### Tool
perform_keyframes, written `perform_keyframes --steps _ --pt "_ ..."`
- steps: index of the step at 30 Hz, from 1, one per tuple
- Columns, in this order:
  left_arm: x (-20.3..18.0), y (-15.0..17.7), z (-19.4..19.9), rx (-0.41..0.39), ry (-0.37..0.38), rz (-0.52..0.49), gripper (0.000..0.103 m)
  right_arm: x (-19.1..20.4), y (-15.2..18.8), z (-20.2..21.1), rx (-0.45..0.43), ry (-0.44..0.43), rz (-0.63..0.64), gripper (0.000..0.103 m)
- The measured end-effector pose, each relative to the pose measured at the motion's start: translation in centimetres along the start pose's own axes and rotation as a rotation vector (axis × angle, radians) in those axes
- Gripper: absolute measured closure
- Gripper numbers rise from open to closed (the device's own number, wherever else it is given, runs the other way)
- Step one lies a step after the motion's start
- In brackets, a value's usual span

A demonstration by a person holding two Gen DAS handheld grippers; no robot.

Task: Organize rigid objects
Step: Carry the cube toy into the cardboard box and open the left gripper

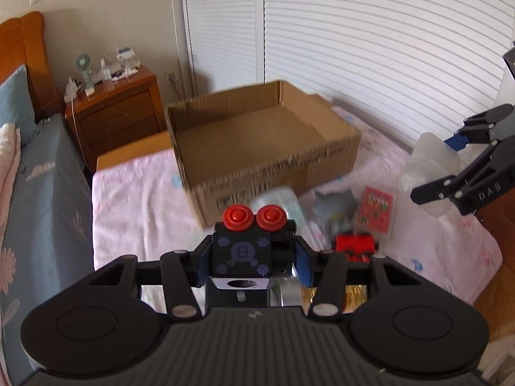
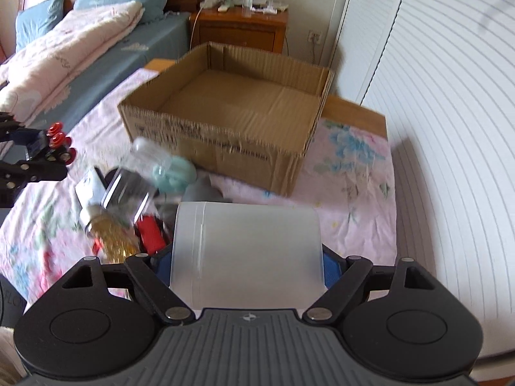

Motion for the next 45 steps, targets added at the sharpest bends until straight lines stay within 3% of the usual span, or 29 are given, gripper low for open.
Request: perform_keyframes --steps 6,12,22,24,27,35,45 --pt "0.0 -6.1 -2.6 -0.059 -0.028 -0.032 0.053 -1.7 -3.4 0.5 -0.077 0.007 -0.027 0.017" --pt "0.1 -11.5 -7.7 -0.063 -0.036 -0.023 0.053 -3.7 -6.0 -0.6 -0.114 0.004 -0.064 0.017" --pt "1.4 -15.7 -15.0 -0.013 -0.085 0.032 0.053 -5.7 -7.7 -2.2 -0.117 0.022 -0.102 0.016" --pt "1.8 -15.7 -16.0 -0.008 -0.096 0.044 0.05 -5.9 -7.9 -2.4 -0.117 0.022 -0.106 0.016" --pt "2.6 -15.3 -16.9 -0.014 -0.134 0.076 0.014 -5.9 -8.2 -2.6 -0.119 0.013 -0.108 0.016" --pt "3.2 -12.9 -12.4 -0.054 -0.079 0.068 0.009 -5.1 -8.7 -3.0 -0.114 0.008 -0.097 0.016" --pt "2.7 -6.0 -4.9 -0.111 -0.06 0.051 0.002 -4.4 -10.6 -4.2 -0.103 -0.003 -0.103 0.016"
Point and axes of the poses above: each gripper's, at about its wrist camera, not at the fingertips, and z roughly against the way its jaws point, x to its left, y to its underside, the point moved 4 cm from there along -z, roughly the way its jaws point, and after that the axes turned 12 degrees about z, right-handed, at the moved point
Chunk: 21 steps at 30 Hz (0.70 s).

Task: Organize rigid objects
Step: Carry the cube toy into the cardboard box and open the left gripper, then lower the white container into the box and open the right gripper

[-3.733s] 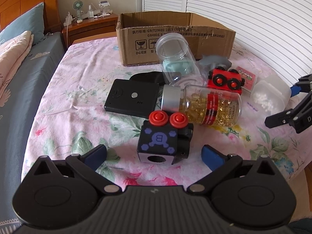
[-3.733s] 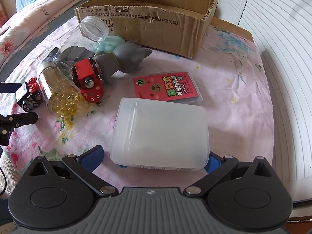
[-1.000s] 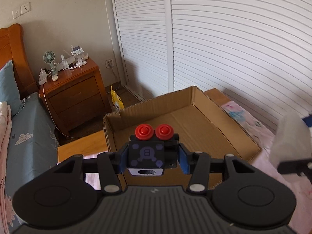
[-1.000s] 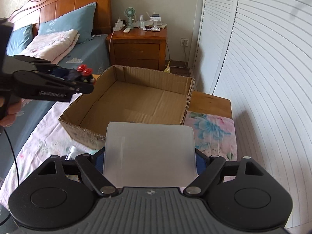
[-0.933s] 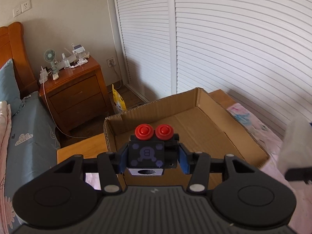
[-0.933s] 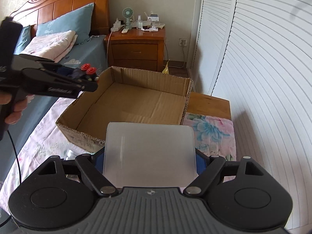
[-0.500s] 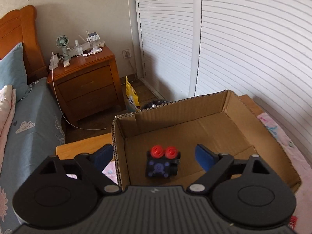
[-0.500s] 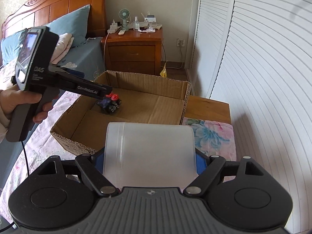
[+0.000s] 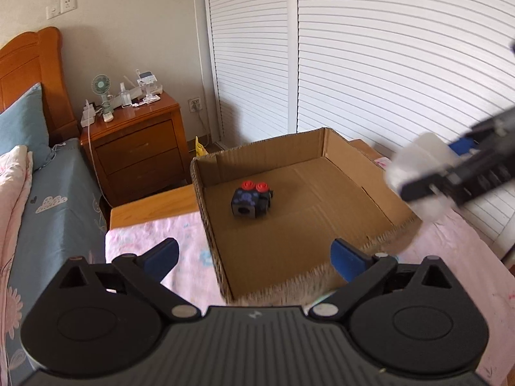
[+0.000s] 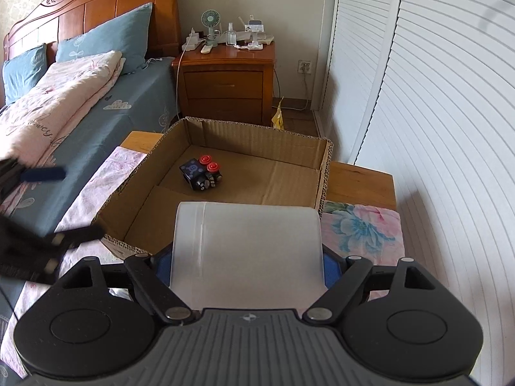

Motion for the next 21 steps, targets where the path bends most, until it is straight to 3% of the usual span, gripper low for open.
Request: perform_keyframes --steps 8,10,14,21 --pt "0.8 5.0 2.8 -0.047 -0.071 0.04 0.002 -0.1 -3.2 -3.0 0.017 0.008 0.0 0.016" --pt "1.0 6.1 3.5 -0.069 -0.055 0.069 0.002 -0.5 -4.1 -4.0 0.019 0.012 -0.004 0.016" --pt "1.6 7.9 4.4 -0.063 -0.062 0.115 0.002 -1.2 -6.0 -6.2 0.03 0.024 -0.014 0.016" --pt "2.3 9.6 4.6 -0.085 -0.146 0.107 0.002 -2.2 -8.2 -10.2 0.053 0.04 -0.043 0.016"
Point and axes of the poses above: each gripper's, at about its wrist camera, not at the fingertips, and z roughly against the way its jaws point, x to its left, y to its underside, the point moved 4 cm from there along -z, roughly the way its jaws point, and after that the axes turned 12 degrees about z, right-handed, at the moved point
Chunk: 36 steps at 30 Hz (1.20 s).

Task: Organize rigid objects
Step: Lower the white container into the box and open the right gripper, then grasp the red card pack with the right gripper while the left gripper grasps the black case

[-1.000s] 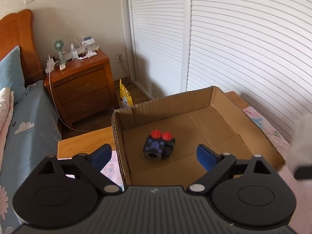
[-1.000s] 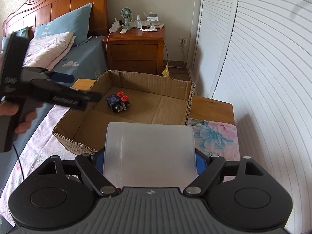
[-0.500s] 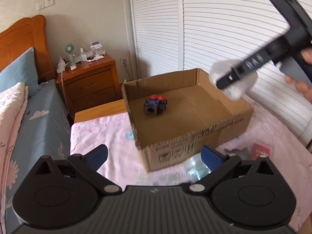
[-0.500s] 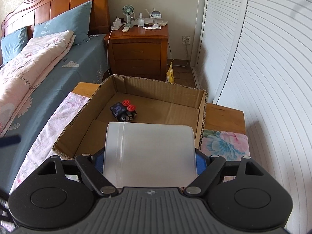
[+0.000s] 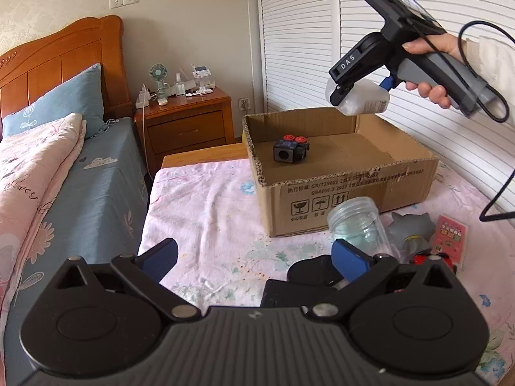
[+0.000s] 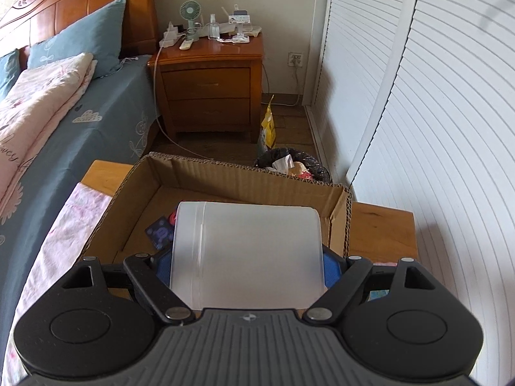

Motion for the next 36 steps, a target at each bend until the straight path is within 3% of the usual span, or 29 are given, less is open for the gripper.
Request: perform_keyframes --steps 4,18,29,36 --pt "0.4 0.3 -0.2 0.023 0.013 0.02 0.002 -0.2 -0.2 -1.0 0.008 0.041 -0.002 0.0" --pt "-0.5 1.7 1.2 0.048 0.045 -0.005 0.002 1.9 4.8 4.6 -0.035 0.001 -0.002 0.0" --pt "0.8 3.4 1.5 0.091 0.006 0.004 0.002 2.9 13.7 8.8 -0.069 0.014 -0.042 0.0" --pt "0.6 4.5 1.4 0.12 0.001 -0.007 0.002 3.2 19.9 8.6 -0.017 0.048 -0.107 0.0"
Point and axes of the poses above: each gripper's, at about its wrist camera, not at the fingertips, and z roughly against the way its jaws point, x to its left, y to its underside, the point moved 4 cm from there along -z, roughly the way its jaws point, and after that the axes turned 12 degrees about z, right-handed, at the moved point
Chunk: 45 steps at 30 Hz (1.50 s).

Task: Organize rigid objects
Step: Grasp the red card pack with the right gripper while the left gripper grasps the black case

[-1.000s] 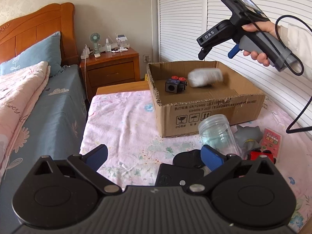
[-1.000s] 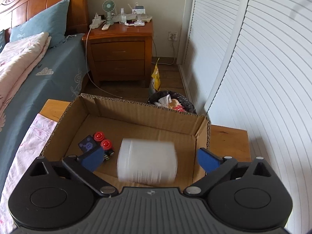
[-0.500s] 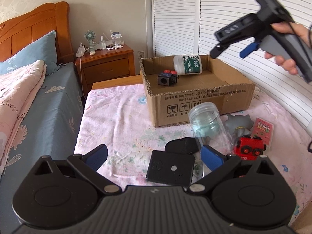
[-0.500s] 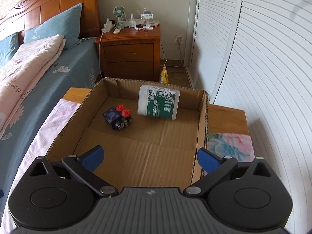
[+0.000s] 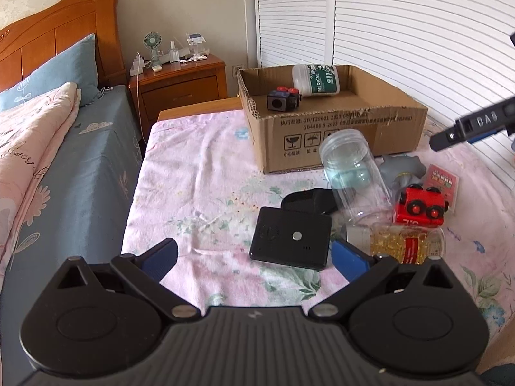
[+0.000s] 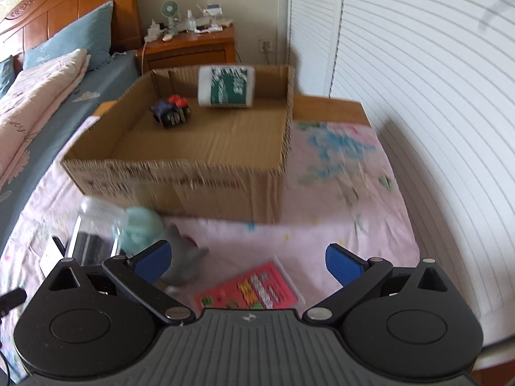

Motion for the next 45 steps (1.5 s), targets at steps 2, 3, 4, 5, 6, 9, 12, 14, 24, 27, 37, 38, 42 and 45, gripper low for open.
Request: perform_keyframes --steps 2,3,4,5,6,9,12,14,24,27,37,38,42,45 --pt "-0.1 0.1 -0.1 0.003 -0.002 0.001 0.002 0.0 1.1 -0.3 0.009 -0.005 -0.015 0.0" --pt "-0.1 0.1 -0.1 0.005 -0.002 0.002 0.002 0.0 1.7 -0.6 0.017 -0.004 -0.019 0.0" --pt "-0.1 0.2 -0.1 0.007 -0.003 0.003 0.002 0.1 2.1 -0.9 0.024 0.002 -0.016 0.0" --pt "-0.1 0.2 -0.1 0.008 -0.004 0.003 0.002 0.3 2.7 -1.2 0.035 0.01 -0.006 0.0" --pt "-0.2 0.2 -0.1 0.009 -0.004 0.003 0.002 0.5 3.2 -1.4 0.048 0.016 0.005 0.0" --pt "-0.2 0.3 0.0 0.013 -0.004 0.001 0.002 1.1 4.7 -1.9 0.076 0.002 0.029 0.0" --pt "0.0 0.4 -0.2 0.025 -0.001 0.006 0.002 1.3 5.8 -2.4 0.089 0.018 0.041 0.0" --pt "0.1 0.4 -0.4 0.031 -0.003 0.0 0.002 1.2 6.2 -2.8 0.091 0.028 0.045 0.0" --pt "0.1 1.3 -2.9 0.098 0.055 -0.044 0.002 1.1 6.5 -2.8 0.036 0.03 0.057 0.0" --pt "-0.2 1.5 -3.7 0.106 0.065 -0.074 0.002 1.1 6.6 -2.8 0.021 0.034 0.056 0.0" --pt "-0.6 0.8 -5.9 0.071 0.096 -0.102 0.003 1.1 6.9 -2.7 -0.005 0.041 0.054 0.0" --pt "-0.6 0.7 -5.9 0.068 0.109 -0.1 0.006 1.1 6.9 -2.7 -0.006 0.041 0.055 0.0" --pt "-0.9 0.5 -5.8 0.07 0.174 -0.089 0.031 1.2 6.9 -2.7 -0.012 0.042 0.057 0.0" --pt "-1.0 0.4 -5.8 0.074 0.173 -0.083 0.034 1.1 7.0 -2.7 -0.017 0.041 0.058 0.0"
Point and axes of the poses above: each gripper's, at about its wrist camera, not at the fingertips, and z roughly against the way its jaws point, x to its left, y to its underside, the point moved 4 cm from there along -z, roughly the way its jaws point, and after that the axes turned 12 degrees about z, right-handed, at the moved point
